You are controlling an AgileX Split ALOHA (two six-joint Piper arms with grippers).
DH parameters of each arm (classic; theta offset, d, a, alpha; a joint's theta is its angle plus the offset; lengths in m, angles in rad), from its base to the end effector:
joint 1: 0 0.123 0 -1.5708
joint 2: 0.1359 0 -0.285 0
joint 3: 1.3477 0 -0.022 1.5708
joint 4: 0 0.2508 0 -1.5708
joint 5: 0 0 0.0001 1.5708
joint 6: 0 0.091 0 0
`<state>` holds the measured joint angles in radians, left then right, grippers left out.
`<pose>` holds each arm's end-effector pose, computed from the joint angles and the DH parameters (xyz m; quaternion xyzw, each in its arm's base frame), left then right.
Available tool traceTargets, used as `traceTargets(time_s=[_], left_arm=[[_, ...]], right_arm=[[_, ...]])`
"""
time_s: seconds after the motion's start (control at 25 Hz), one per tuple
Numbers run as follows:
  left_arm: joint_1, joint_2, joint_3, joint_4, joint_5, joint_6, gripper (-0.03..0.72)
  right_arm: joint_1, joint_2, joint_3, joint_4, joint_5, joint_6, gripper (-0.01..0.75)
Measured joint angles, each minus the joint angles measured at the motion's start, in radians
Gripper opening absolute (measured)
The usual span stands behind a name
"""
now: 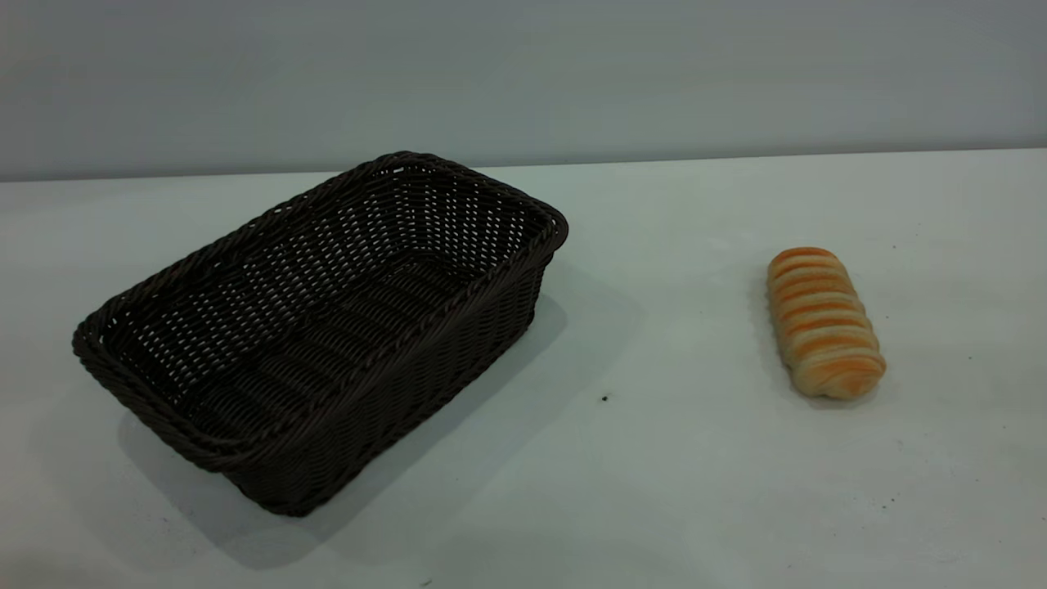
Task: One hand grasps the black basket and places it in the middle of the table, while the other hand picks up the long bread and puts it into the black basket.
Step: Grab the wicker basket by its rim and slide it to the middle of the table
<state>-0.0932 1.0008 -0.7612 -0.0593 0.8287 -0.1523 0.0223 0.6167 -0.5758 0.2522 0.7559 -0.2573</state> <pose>0.1807 -0.0209 0.2897 -0.0411 0.9556 -0.0621 0.2850 0.1100 0.0181 0.2940 -0.0789 0.8993 0.0672 0.4249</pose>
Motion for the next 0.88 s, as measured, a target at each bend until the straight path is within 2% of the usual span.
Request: traceTargets(time_s=[0.2, 0.44, 0.68, 0.88], left_arm=[[0.000, 0.273, -0.079, 0.000, -0.073, -0.113, 0.559], [0.000, 0.512, -0.085, -0.024, -0.187, -0.248, 0.559], [0.000, 0.648, -0.087, -0.033, -0.306, -0.418, 0.559], [-0.002, 0.726, -0.092, -0.132, -0.359, -0.434, 0.559]], right_arm=[[0.000, 0.009, 0.000, 0.008, -0.032, -0.019, 0.541], [0.000, 0.009, 0.000, 0.008, -0.032, -0.021, 0.541], [0.000, 0.009, 0.000, 0.009, -0.033, -0.021, 0.541], [0.000, 0.009, 0.000, 0.009, -0.033, -0.021, 0.541]])
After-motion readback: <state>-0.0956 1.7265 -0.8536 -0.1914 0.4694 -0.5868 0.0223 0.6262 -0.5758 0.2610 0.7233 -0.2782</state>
